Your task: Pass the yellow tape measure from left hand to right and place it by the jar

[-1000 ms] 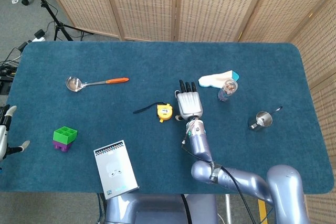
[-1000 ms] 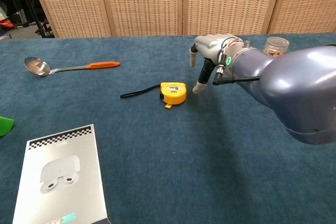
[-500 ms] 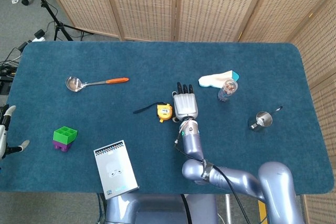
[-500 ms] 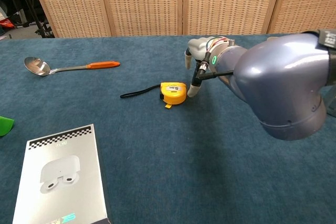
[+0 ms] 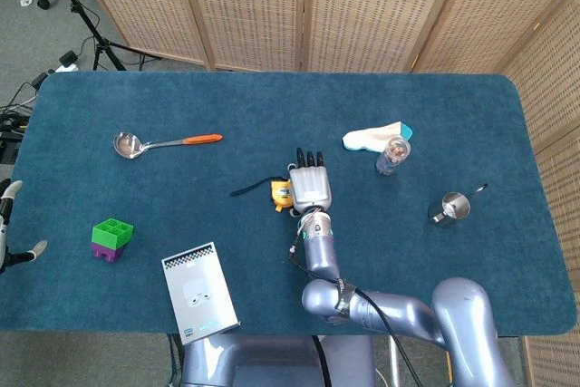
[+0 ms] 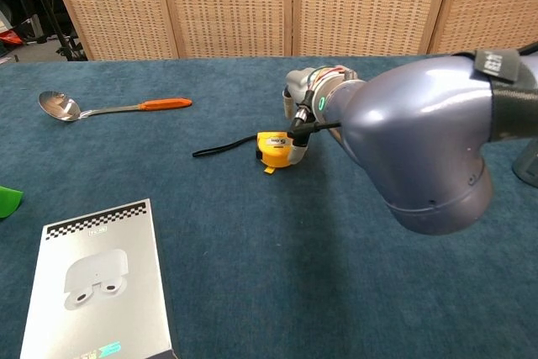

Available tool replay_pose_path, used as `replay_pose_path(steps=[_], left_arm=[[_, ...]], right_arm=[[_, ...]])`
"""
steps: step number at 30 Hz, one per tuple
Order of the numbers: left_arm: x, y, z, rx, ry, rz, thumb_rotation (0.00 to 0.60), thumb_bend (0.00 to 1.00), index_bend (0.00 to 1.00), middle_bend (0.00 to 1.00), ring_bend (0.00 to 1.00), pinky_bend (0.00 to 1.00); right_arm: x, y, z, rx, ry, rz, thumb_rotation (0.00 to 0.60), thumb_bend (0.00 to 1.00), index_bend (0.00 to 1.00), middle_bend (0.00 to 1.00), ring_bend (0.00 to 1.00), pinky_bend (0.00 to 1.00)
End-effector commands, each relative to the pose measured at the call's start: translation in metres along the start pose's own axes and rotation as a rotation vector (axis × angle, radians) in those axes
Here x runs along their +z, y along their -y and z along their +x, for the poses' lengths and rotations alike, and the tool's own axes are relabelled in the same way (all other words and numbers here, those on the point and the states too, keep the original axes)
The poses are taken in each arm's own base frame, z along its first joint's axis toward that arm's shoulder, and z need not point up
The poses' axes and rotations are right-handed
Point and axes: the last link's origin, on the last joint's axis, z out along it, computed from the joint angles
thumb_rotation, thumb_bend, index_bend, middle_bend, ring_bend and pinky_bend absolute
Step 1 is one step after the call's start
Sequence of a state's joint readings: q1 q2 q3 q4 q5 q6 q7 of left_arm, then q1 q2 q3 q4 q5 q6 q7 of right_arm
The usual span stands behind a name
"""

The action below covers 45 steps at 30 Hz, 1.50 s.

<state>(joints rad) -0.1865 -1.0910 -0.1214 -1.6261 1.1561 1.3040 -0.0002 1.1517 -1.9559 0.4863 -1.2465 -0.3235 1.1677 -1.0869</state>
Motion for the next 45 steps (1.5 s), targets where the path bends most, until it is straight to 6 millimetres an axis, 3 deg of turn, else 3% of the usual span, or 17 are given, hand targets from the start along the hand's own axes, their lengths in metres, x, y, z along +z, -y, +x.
replay_pose_path(steps=[1, 38, 45], left_arm=[[0.000, 0.000, 0.000, -0.001, 0.002, 0.000, 0.600, 0.20, 0.05, 0.00, 0.00, 0.00], [0.001, 0.001, 0.001, -0.018, 0.007, 0.006, 0.600, 0.20, 0.05, 0.00, 0.00, 0.00], [0.001, 0.000, 0.001, -0.023, 0.012, 0.004, 0.600, 0.20, 0.05, 0.00, 0.00, 0.00]], right_arm=[[0.001, 0.002, -0.001, 0.005, 0.004, 0.002, 0.600, 0.10, 0.27, 0.00, 0.00, 0.00], [0.012, 0.019, -0.020, 0.035, 0.026, 0.035, 0.600, 0.10, 0.24, 0.00, 0.00, 0.00], [0.012, 0.016, -0.020, 0.042, 0.025, 0.022, 0.600, 0.13, 0.31, 0.00, 0.00, 0.00]])
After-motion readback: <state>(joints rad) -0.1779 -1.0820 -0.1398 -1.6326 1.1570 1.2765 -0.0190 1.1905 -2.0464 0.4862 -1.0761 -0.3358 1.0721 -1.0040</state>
